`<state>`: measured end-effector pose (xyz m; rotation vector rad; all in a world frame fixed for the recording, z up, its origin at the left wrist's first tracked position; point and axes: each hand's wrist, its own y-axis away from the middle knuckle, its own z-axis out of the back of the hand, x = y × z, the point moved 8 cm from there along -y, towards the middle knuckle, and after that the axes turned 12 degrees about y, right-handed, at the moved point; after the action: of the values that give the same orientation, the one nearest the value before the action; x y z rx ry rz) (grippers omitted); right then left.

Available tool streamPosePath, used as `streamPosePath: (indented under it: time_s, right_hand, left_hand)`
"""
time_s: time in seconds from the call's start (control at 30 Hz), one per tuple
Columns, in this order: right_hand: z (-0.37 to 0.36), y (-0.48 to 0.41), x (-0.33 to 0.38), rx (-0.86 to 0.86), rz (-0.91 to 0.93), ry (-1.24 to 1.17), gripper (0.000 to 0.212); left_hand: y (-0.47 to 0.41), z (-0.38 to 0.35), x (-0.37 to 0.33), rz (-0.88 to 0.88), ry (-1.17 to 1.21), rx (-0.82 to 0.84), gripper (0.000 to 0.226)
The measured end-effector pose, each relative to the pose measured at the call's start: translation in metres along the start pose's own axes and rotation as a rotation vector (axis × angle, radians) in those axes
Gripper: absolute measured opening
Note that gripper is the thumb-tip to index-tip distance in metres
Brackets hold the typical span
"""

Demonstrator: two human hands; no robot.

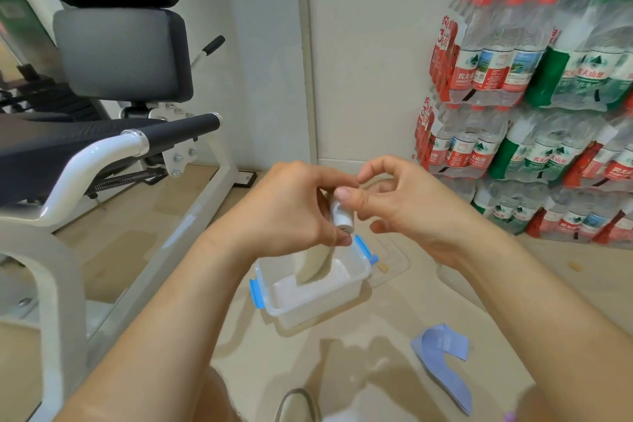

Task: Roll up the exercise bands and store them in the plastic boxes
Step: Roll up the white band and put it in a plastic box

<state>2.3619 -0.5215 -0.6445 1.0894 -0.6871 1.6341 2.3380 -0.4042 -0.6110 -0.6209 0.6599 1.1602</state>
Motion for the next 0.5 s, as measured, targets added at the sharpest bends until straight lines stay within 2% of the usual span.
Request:
streamPosePath:
  time_s: [0.1, 0.17, 0.3, 0.5]
  right_hand:
    - [-0.001, 0.001, -0.002, -0.024, -0.027, 0.073, 0.052]
    - [0.002, -0.001, -0.003, -0.051, -0.039, 0.070, 0.048]
    - [0.012, -0.005, -0.010, -0.076, -0.103, -0.068, 0.041]
    - [0.020, -0.002, -0.011, -0.031, -0.121, -0.321, 0.036]
  left_hand:
    - [-0.002, -0.006, -0.007, -0.044, -0.141, -0.009, 0.061]
    - [-0.002, -0.009, -0.009, -0.062, -0.166, -0.013, 0.061]
    - [-0.006, -0.009, -0.002, -0.046, -0.044, -0.100, 0.067]
    - [-0.007, -0.007, -0.005, -0.048, 0.116, -0.180, 0.060]
